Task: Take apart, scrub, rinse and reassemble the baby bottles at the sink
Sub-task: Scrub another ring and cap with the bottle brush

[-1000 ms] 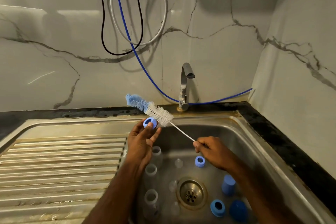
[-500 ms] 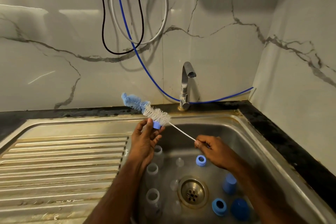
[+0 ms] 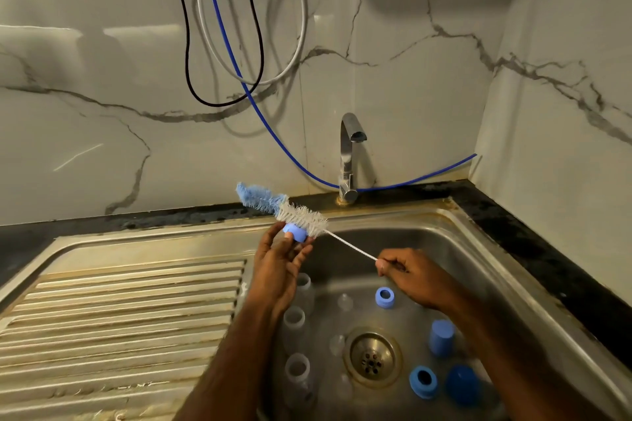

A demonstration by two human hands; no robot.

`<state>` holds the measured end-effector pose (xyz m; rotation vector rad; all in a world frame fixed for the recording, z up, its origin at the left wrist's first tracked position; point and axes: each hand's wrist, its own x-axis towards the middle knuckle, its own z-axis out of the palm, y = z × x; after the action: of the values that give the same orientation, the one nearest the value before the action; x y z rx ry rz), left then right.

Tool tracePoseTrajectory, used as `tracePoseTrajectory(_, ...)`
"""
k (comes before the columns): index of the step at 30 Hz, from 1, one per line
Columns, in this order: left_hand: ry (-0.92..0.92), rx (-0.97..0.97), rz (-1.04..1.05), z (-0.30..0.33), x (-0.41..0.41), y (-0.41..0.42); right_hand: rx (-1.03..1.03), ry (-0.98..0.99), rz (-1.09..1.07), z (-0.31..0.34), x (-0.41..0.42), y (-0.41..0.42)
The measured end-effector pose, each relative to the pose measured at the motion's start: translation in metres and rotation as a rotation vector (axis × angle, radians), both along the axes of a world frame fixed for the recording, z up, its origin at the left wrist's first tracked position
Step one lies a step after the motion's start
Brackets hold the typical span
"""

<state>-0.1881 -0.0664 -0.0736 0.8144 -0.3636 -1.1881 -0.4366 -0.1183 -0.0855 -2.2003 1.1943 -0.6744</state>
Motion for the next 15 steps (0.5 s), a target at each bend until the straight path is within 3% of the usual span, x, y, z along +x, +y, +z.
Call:
tracePoseTrajectory(9,0.062,-0.078,0.012,-0.002,0.001,0.001,0.0,0.002,0.06,0.002,-0.001,-0.001)
tracePoseTrajectory(15,-0.204,-0.106,-0.073,-0.001,-0.009,0.005,-0.07,0.003,0.011,-0.002,0.007,0.0)
